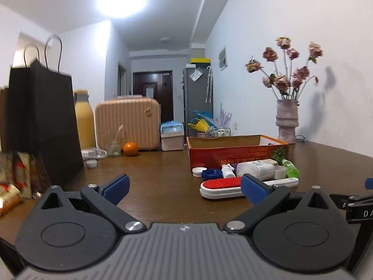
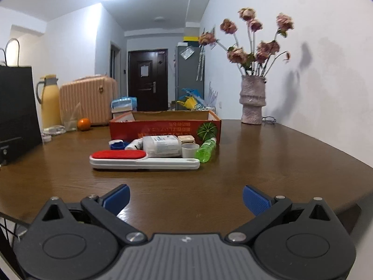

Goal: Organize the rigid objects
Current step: 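Reach the left tool to the red-and-white lint brush and grasp it, then carry the lint brush with the left tool into the box and release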

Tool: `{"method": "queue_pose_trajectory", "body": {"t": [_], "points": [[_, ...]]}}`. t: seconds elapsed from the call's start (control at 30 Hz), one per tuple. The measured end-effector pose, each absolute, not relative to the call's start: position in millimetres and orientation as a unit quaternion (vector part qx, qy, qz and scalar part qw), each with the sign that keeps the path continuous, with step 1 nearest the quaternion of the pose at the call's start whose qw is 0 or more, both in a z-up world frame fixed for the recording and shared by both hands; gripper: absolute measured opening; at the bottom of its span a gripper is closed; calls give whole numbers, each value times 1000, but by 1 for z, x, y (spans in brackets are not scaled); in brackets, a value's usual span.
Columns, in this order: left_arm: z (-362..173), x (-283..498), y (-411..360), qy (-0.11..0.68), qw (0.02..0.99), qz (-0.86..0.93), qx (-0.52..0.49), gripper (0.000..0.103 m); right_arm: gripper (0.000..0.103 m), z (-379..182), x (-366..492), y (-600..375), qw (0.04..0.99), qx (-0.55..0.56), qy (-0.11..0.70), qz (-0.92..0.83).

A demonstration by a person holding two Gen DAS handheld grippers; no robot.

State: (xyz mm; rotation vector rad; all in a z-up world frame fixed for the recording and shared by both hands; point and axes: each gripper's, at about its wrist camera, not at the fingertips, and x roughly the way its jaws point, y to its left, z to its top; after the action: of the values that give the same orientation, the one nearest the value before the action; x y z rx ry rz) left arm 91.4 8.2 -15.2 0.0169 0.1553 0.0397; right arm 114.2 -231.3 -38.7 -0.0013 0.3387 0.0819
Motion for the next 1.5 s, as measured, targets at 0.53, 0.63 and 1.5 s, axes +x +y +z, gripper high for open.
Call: {"method": "queue_pose_trajectory", "body": {"t": [0.53,0.63,1.5], "points": [[-20,300,23,325,940,-84,-67,103,46,-34,319,-291,940,81,306,123],[-27,318,25,333,937,-81,-66,100,39,-42,337,-292,933,90,321,137],[-9,228,37,279,943,-100,-153,60,14,-44,244,-297,933,216,254,135]]}}
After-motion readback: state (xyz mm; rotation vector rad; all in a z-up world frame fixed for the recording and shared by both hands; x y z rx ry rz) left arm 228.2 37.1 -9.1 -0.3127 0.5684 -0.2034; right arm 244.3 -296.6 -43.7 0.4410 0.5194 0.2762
